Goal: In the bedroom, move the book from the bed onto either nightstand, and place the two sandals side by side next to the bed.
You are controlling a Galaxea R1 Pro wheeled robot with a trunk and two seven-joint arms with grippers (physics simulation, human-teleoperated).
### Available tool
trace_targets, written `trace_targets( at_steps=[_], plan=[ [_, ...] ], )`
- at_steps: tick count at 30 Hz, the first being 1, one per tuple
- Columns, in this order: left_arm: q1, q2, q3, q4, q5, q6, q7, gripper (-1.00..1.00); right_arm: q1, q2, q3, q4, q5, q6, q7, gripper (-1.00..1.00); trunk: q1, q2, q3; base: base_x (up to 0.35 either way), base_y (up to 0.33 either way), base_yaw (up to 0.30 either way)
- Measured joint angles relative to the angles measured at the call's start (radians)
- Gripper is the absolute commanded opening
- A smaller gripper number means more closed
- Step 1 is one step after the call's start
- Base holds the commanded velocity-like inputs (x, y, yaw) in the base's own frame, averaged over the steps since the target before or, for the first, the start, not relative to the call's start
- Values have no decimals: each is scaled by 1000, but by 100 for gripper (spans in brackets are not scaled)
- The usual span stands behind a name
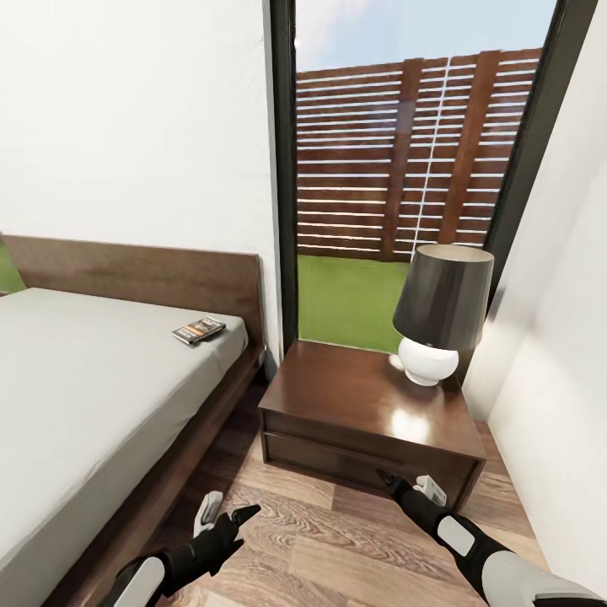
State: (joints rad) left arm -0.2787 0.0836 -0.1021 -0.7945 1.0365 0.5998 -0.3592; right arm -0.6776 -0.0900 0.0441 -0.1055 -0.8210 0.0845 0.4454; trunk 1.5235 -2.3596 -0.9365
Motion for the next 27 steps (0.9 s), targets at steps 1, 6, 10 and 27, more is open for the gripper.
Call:
trace_targets(
  at_steps=[1,6,10,27],
  plan=[
    [0,0,0,-1,0,0,0,100,0,0,0,0,0,0,0,100,0,0,0,0,0,0],
    [0,-5,0,-9,0,-2,1,100,0,-1,-2,0,0,1,12,100,0,0,0,0,0,0],
    [-8,2,3,-68,7,0,4,100,0,-3,-2,0,0,1,24,100,0,0,0,0,0,0],
    [-257,49,167,-469,155,320,213,100,0,-9,-4,-3,1,7,106,100,0,0,0,0,0,0]
  ],
)
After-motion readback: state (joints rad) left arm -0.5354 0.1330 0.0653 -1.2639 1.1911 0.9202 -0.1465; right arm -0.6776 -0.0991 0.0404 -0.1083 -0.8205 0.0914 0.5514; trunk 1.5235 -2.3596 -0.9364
